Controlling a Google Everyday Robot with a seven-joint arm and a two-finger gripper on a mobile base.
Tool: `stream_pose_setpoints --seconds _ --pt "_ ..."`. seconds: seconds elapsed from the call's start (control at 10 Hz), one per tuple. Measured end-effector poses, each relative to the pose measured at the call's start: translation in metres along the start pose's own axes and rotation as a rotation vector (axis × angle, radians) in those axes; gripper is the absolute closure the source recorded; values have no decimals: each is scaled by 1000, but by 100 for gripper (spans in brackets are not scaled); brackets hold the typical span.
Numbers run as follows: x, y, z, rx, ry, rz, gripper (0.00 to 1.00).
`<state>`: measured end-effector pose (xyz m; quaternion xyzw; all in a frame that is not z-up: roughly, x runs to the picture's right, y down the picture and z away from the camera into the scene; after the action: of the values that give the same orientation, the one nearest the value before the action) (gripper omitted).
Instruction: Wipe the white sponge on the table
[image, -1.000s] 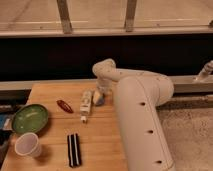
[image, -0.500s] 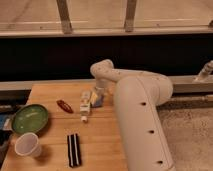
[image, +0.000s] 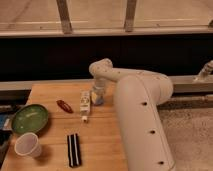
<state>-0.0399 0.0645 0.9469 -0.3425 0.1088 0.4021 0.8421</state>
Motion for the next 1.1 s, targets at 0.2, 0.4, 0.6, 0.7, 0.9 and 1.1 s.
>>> stream_pose_setpoints --seconds 0.2,0.4,0.6,0.7,0.9,1.1 --pt "10 1 -6 9 12 12 100" --pt "34 -2 -12 17 41 45 100" --pt "65 -10 -16 26 71 97 100" --pt "88 -16 -20 32 89 140 100" --pt "124 -28 -28 49 122 221 100" --pt "150 -44 -35 76 169 295 100"
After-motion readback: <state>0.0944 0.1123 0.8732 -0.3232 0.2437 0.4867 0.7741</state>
